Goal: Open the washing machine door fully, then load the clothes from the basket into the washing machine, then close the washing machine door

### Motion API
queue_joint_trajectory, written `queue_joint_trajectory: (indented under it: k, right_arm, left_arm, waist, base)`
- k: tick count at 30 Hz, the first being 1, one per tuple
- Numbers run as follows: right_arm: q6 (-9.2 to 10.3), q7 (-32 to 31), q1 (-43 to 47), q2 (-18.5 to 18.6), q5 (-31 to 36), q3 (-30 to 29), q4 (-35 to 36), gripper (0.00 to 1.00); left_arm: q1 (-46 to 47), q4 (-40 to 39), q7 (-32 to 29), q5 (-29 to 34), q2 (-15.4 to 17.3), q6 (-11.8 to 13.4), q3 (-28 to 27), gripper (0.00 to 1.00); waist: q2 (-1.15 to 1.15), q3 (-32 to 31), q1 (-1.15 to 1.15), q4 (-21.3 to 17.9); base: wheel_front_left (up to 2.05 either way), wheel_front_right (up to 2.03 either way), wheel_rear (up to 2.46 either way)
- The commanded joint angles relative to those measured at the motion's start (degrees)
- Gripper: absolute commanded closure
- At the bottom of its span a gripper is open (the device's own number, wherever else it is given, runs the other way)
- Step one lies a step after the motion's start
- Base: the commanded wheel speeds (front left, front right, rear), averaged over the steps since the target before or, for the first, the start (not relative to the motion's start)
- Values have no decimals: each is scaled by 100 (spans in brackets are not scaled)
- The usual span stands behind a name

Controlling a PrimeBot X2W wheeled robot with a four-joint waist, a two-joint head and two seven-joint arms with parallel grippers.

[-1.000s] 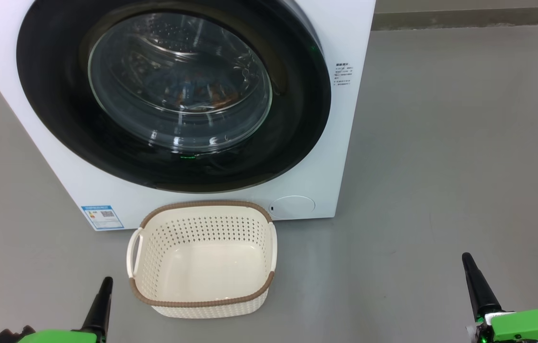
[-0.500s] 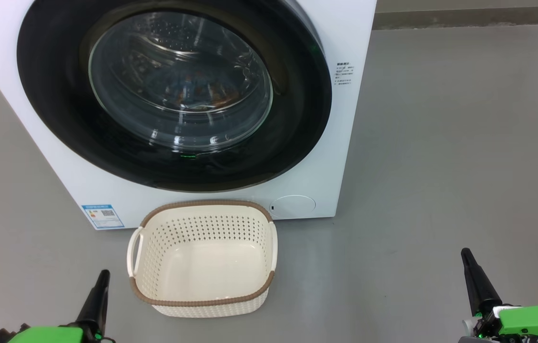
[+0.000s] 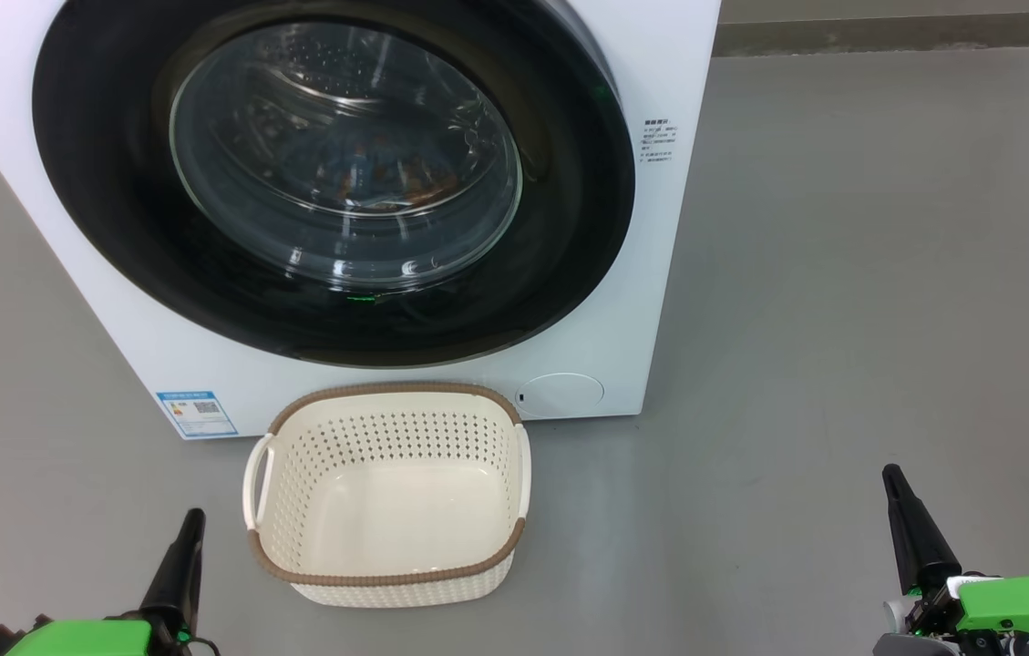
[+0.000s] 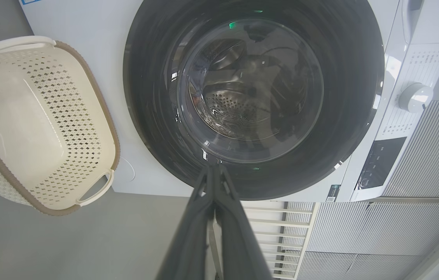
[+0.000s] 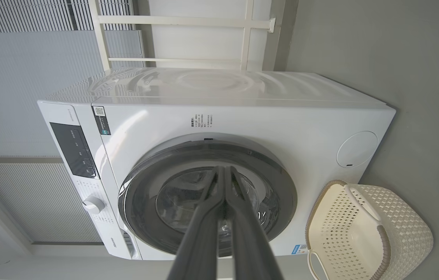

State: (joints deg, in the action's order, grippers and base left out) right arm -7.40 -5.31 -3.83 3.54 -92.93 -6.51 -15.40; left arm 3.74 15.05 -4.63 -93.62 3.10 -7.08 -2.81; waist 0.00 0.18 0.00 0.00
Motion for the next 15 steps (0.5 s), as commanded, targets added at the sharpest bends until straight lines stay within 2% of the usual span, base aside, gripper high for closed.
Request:
queue_joint_trajectory:
  k: [1,15]
  right_arm:
    - [-9,-35,-225,9,-9,101,143,100]
    - [-9,-50,-227,-4,7,83,142,100]
  left_arm:
    - [230,-107,-54,9,97,-41,-207,100]
    - [232,-106,-75,31,77,-41,-234,100]
  waist:
    - [0,0,0,0]
    - [0,0,0,0]
  base:
    - [0,0,0]
    - [0,0,0]
